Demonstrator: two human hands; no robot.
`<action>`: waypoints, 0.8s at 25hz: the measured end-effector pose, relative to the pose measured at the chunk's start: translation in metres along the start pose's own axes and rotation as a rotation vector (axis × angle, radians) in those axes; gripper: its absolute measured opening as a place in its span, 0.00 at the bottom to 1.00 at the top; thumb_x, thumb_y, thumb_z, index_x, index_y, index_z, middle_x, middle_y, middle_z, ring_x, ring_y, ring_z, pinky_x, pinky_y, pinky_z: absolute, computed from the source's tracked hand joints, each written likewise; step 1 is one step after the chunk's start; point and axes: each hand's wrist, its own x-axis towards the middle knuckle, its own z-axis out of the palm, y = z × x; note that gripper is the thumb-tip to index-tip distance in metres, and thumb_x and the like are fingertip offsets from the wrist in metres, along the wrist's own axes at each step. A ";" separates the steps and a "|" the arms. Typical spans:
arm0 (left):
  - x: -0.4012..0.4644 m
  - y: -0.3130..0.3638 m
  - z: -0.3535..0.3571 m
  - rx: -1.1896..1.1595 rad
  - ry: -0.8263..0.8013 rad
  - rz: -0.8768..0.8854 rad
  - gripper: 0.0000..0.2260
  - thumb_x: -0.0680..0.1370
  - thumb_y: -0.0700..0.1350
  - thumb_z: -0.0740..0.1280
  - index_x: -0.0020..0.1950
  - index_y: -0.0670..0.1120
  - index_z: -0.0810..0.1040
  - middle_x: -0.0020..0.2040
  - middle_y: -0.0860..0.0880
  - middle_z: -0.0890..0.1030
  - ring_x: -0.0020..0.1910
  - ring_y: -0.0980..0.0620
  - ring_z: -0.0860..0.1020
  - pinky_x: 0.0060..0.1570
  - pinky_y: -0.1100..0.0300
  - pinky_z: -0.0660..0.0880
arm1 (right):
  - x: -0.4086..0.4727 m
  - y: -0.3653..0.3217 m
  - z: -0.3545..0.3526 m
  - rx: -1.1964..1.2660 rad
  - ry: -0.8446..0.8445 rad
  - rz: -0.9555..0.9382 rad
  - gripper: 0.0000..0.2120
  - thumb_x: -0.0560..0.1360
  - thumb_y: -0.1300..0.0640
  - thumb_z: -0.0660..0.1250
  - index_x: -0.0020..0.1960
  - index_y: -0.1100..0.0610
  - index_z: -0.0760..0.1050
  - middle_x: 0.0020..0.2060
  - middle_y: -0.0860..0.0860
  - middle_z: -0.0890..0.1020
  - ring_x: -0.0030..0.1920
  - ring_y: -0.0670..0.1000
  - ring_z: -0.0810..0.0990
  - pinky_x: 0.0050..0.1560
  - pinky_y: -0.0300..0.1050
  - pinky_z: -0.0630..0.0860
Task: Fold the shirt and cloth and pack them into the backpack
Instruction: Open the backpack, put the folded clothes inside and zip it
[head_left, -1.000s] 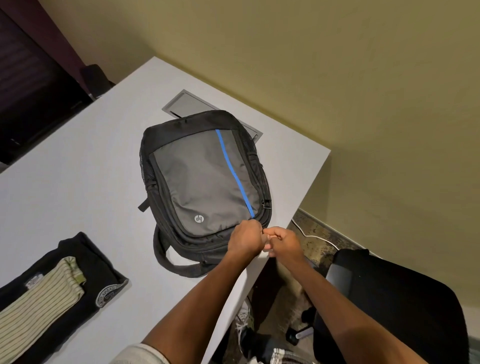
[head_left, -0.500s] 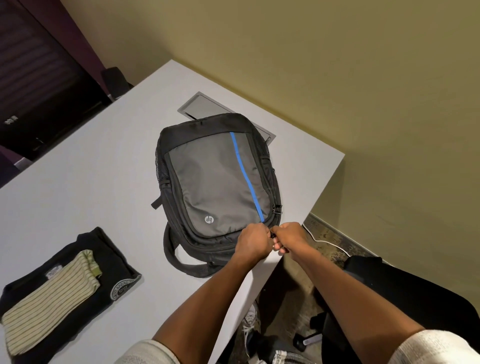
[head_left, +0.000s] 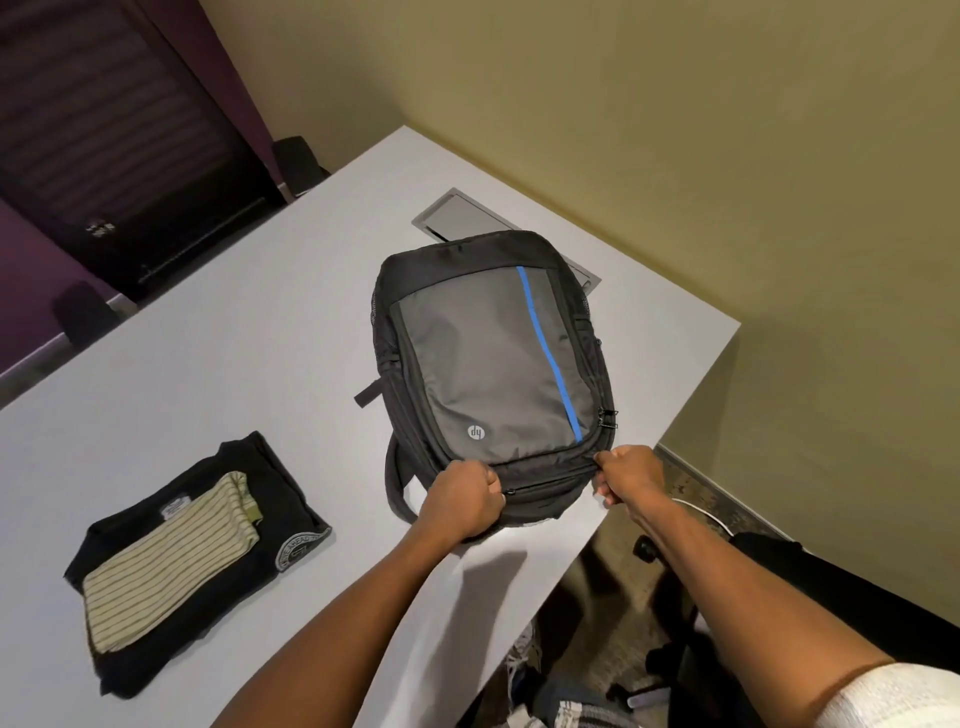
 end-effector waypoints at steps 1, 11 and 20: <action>-0.003 -0.011 -0.005 -0.012 0.005 -0.019 0.14 0.72 0.45 0.65 0.28 0.43 0.68 0.27 0.48 0.74 0.34 0.39 0.75 0.36 0.56 0.72 | -0.001 -0.001 0.000 -0.027 0.014 0.000 0.15 0.76 0.60 0.67 0.32 0.60 0.73 0.28 0.62 0.81 0.25 0.57 0.78 0.32 0.54 0.81; -0.026 -0.028 -0.011 0.075 0.113 0.061 0.12 0.77 0.52 0.63 0.38 0.47 0.77 0.37 0.50 0.82 0.39 0.46 0.79 0.38 0.55 0.75 | -0.094 0.004 0.069 -0.541 -0.118 -0.972 0.06 0.75 0.52 0.69 0.49 0.53 0.75 0.45 0.48 0.75 0.46 0.51 0.72 0.44 0.46 0.70; -0.027 -0.041 -0.029 0.282 0.185 0.110 0.11 0.79 0.52 0.61 0.42 0.51 0.79 0.43 0.48 0.83 0.43 0.44 0.80 0.44 0.53 0.75 | -0.092 -0.012 0.082 -0.868 0.033 -1.096 0.11 0.70 0.62 0.73 0.38 0.51 0.72 0.34 0.47 0.74 0.37 0.53 0.71 0.38 0.45 0.62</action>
